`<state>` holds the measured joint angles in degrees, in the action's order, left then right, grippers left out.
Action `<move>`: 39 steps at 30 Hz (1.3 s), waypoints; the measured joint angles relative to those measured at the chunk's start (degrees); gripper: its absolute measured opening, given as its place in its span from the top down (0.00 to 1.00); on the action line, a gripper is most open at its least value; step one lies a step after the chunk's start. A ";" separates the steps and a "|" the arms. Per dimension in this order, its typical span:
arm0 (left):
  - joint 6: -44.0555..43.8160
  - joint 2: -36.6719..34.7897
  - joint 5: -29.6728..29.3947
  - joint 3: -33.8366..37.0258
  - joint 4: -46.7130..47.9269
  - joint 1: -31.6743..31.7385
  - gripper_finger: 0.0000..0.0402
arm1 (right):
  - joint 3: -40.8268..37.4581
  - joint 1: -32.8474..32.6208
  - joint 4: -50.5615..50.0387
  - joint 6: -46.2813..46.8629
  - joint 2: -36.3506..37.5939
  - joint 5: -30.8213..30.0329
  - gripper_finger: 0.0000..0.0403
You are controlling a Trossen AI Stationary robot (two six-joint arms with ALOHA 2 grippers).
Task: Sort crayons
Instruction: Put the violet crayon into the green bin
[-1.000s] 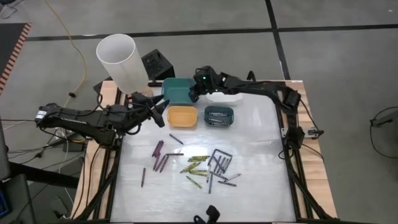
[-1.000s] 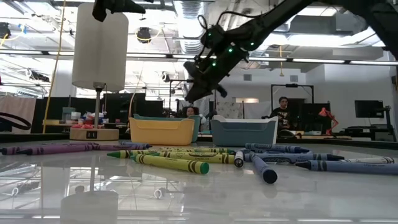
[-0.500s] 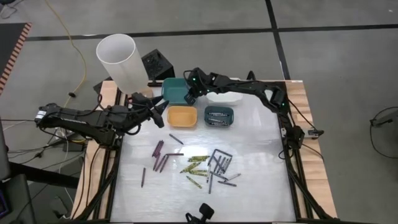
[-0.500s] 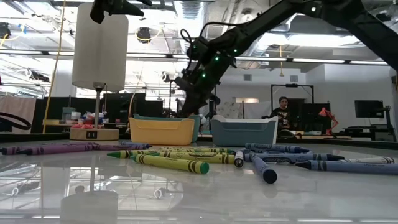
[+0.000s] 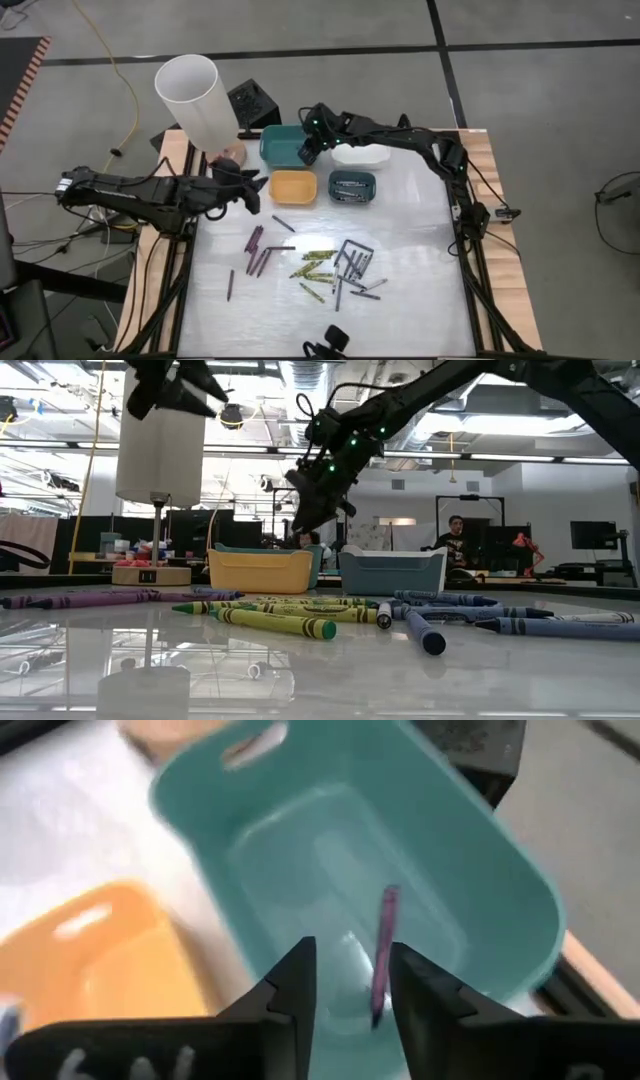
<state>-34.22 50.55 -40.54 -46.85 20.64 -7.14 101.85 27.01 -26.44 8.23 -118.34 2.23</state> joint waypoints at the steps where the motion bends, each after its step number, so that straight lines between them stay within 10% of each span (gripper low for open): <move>1: -1.71 0.01 2.40 0.00 2.75 0.00 0.58 | -0.07 0.10 -0.58 -0.66 0.79 0.63 0.68; 15: -37.74 14.36 31.33 0.00 29.98 -11.74 0.58 | 0.04 -0.29 -7.76 -8.52 26.31 -7.80 0.68; 28: -68.02 29.11 38.57 0.00 26.22 -29.30 0.58 | -0.02 -0.25 -15.73 -8.44 32.80 -10.45 0.68; 39: -75.24 38.96 41.41 0.00 21.68 -33.42 0.59 | -0.66 -1.47 -16.87 -8.28 32.78 -9.79 0.68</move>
<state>-109.45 89.52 0.87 -46.85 42.32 -40.56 101.19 25.54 -43.31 -0.05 -85.56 -7.56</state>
